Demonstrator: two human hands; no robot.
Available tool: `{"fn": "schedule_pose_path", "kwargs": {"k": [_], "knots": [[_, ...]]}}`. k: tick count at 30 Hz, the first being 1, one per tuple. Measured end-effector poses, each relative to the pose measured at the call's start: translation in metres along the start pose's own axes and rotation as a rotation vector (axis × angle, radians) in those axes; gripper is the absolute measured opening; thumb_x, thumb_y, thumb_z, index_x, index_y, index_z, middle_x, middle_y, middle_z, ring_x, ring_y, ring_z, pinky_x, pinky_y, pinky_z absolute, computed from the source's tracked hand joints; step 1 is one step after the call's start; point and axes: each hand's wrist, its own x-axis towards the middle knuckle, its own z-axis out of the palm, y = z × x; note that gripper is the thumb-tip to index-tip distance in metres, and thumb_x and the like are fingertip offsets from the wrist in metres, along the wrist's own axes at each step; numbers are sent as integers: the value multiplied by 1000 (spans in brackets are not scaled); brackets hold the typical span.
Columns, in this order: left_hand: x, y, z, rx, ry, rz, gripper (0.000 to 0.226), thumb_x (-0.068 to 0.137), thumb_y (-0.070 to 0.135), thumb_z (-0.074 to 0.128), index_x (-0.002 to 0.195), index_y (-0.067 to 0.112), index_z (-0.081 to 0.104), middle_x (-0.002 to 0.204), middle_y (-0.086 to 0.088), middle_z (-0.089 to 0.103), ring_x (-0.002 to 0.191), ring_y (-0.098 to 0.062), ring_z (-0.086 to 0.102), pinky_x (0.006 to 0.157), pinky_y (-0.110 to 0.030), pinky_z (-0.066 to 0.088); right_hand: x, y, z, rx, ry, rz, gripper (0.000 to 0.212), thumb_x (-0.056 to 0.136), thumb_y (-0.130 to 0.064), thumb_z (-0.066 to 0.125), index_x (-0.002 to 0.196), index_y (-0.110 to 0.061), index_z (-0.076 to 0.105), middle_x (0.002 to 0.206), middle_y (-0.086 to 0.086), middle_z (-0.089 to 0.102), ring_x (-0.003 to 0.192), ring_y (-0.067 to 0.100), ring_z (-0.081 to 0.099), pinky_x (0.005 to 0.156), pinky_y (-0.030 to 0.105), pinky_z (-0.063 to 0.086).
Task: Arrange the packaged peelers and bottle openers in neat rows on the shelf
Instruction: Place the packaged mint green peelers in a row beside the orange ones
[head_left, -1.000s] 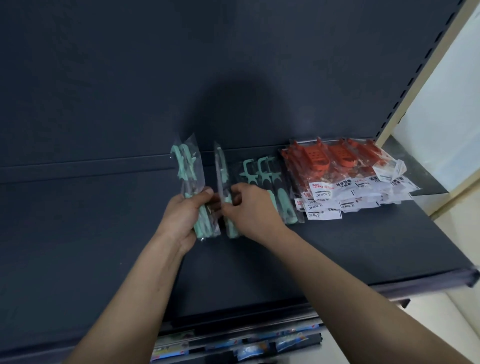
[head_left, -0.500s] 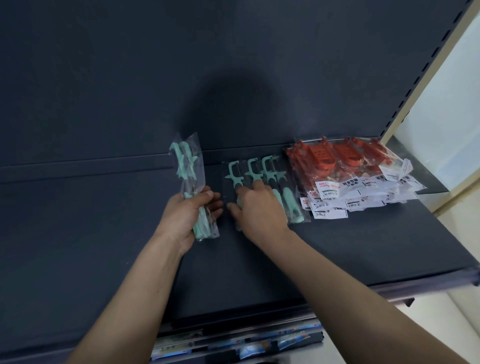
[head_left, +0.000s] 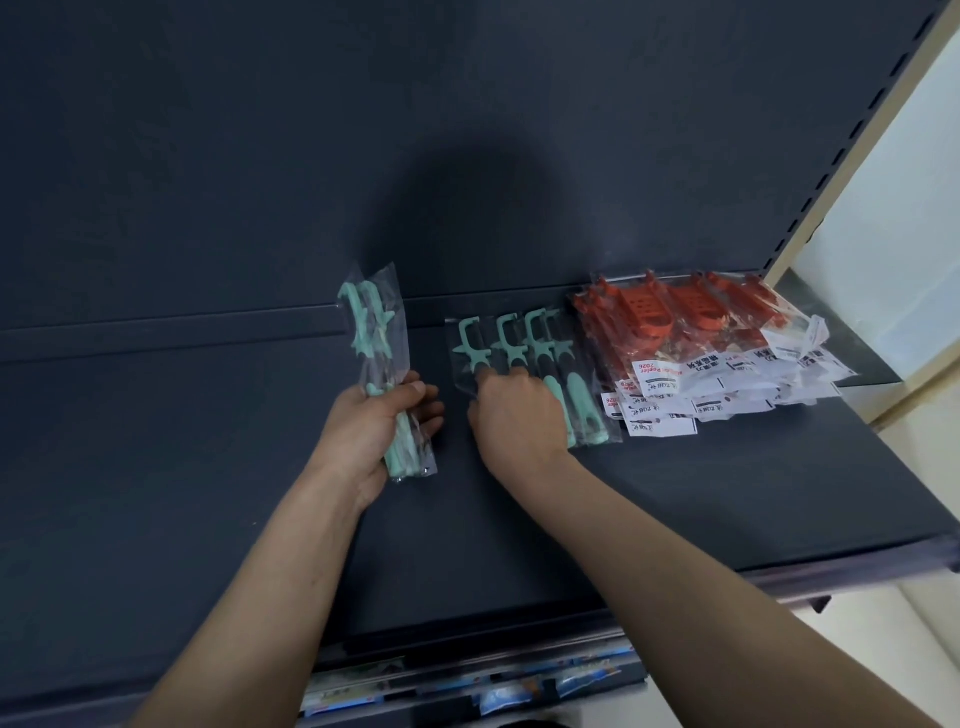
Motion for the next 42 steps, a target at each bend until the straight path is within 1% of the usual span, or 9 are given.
{"fn": "schedule_pose_path", "kwargs": {"k": [9, 19, 24, 27, 29, 32, 35, 39, 42], "knots": [[1, 1, -1, -3, 7, 11, 7, 87, -3, 56, 92, 2, 58, 78, -11, 65, 64, -18, 66, 66, -32, 59, -1, -3, 0, 7, -1, 25, 16, 92, -7, 48, 105, -5, 58, 104, 14, 60, 90, 27, 61, 61, 28, 37], [2, 1, 1, 24, -7, -5, 8, 87, -2, 57, 92, 3, 59, 78, -10, 65, 65, -19, 65, 59, -28, 58, 5, 0, -1, -67, 13, -24, 18, 92, -7, 46, 105, -3, 59, 104, 14, 62, 93, 28, 61, 63, 29, 35], [2, 1, 2, 90, -27, -13, 14, 85, 8, 65, 95, -1, 62, 78, -11, 66, 63, -18, 67, 55, -26, 55, 5, 3, -2, -77, 17, -49, 17, 91, -6, 47, 102, -3, 59, 101, 14, 64, 91, 28, 62, 62, 30, 34], [2, 2, 4, 97, -47, -25, 12, 85, 11, 65, 90, 0, 62, 71, -9, 65, 59, -19, 66, 53, -28, 55, 5, 4, -2, -59, 28, -32, 18, 92, -10, 48, 106, -4, 59, 106, 15, 62, 97, 29, 58, 66, 30, 37], [3, 2, 5, 80, -48, -44, 12, 86, 11, 63, 92, 0, 63, 71, -11, 66, 59, -20, 66, 54, -29, 56, 5, 5, -3, -39, 72, -59, 22, 95, -17, 47, 109, -4, 58, 110, 15, 59, 103, 30, 53, 75, 32, 41], [6, 4, 5, 90, -41, -57, 11, 88, 6, 55, 93, 2, 64, 74, -13, 70, 61, -22, 68, 55, -32, 57, 4, 2, -8, 193, 113, -140, 24, 97, -20, 43, 108, -6, 60, 104, 13, 60, 99, 28, 53, 77, 33, 41], [7, 5, 4, 93, -45, -38, 14, 87, -1, 53, 91, 2, 66, 76, -13, 72, 68, -25, 71, 54, -35, 56, 2, -6, -13, 446, 36, -154, 27, 97, -26, 46, 114, -8, 58, 101, 12, 62, 94, 27, 56, 80, 37, 45], [7, 7, 0, 58, -62, -15, 15, 84, -6, 55, 89, 2, 67, 79, -15, 72, 73, -27, 71, 59, -36, 57, 2, -11, -13, 556, -44, -124, 34, 95, -28, 52, 123, -9, 58, 112, 13, 62, 102, 26, 57, 90, 37, 45], [7, 9, -3, 53, -63, -8, 16, 84, -8, 54, 89, 0, 67, 78, -16, 72, 72, -27, 71, 57, -34, 56, 3, -15, -13, 685, -65, -34, 41, 92, -28, 57, 129, -9, 53, 104, 9, 64, 96, 22, 60, 84, 29, 47]]}}
